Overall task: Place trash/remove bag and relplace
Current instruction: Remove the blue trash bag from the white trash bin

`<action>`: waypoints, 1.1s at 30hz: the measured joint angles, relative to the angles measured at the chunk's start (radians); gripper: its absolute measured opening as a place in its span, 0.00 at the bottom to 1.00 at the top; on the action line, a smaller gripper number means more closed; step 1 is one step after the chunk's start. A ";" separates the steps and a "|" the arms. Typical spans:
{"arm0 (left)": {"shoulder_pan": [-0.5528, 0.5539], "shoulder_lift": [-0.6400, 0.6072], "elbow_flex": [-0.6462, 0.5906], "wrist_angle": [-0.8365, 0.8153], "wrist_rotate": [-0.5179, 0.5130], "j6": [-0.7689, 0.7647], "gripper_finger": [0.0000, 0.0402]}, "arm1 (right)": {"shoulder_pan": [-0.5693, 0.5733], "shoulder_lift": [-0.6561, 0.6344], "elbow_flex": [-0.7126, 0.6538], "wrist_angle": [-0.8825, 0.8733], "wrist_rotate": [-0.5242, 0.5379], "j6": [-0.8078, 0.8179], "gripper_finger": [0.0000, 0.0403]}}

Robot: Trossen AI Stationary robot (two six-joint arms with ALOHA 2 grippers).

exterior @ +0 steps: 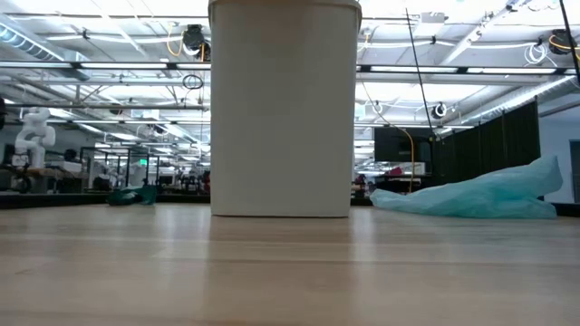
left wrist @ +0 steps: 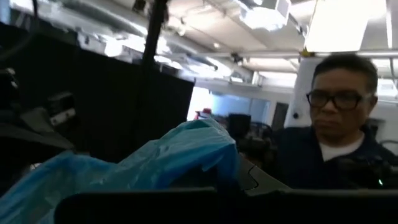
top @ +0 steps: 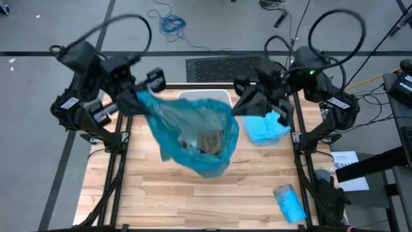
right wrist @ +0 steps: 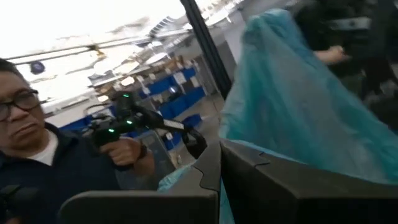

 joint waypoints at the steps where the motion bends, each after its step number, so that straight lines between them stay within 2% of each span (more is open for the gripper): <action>1: -0.014 0.000 0.000 -0.032 0.000 0.021 0.00 | 0.015 0.000 0.000 -0.025 0.023 -0.005 0.00; 4: -0.061 0.000 -0.003 -0.121 -0.032 0.079 0.00 | 0.058 0.000 0.000 -0.094 0.088 -0.024 0.00; 10: -0.166 0.001 -0.044 -0.262 -0.212 0.144 0.00 | 0.133 0.000 -0.003 -0.233 0.180 -0.087 0.00; 17: -0.261 0.004 -0.163 -0.280 -0.425 0.114 0.00 | 0.208 -0.003 -0.151 -0.307 0.202 -0.094 0.00; 21: -0.304 0.004 -0.268 -0.284 -0.524 0.055 0.00 | 0.244 -0.044 -0.334 -0.262 0.252 -0.061 0.00; 26: -0.368 0.002 -0.419 -0.276 -0.671 -0.024 0.00 | 0.262 -0.179 -0.668 0.005 0.271 0.048 0.00; 29: -0.395 -0.008 -0.488 -0.262 -0.721 -0.075 0.00 | 0.261 -0.274 -0.869 0.147 0.305 0.133 0.00; 33: -0.405 -0.015 -0.575 -0.254 -0.779 -0.116 0.00 | 0.261 -0.329 -1.086 0.346 0.321 0.242 0.00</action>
